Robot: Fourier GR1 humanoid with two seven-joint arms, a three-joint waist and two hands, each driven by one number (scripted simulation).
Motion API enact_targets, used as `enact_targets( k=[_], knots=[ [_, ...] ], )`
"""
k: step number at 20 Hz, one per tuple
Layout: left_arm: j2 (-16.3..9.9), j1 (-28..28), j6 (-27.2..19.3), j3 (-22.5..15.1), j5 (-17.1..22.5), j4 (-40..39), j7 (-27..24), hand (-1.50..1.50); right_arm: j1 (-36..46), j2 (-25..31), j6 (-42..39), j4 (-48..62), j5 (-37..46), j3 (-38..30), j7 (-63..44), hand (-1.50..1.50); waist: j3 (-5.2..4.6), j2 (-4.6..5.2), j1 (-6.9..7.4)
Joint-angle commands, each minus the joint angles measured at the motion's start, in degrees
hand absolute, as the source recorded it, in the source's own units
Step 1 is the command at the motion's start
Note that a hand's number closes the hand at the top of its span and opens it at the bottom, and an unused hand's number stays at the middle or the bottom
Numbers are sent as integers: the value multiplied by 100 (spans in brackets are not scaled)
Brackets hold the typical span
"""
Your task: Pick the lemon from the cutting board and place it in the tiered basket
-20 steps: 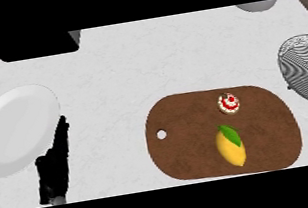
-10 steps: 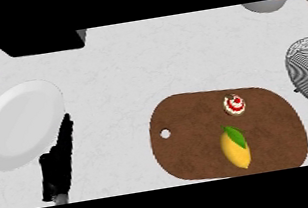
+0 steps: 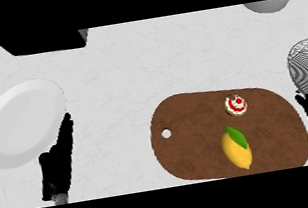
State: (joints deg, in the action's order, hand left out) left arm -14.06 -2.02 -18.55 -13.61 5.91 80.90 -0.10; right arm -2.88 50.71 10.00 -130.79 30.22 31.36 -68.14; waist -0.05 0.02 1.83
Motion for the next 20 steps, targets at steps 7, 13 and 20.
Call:
enact_targets(
  k=[7,13,20],
  knots=[
    [74,-183,-28,-4,-83,-56,40,0,1145,-1837,-856,977,886,1013,-1604,-150,-11,2,-60],
    [35,64,98,176,33,-207,101,0,1229,-2245,-1491,1573,686,964,-1706,-150,-22,22,-92],
    [275,76,-118,75,-166,-388,84,0,1360,-2790,-1947,1891,615,743,-1707,-150,-10,6,-184]
  ],
)
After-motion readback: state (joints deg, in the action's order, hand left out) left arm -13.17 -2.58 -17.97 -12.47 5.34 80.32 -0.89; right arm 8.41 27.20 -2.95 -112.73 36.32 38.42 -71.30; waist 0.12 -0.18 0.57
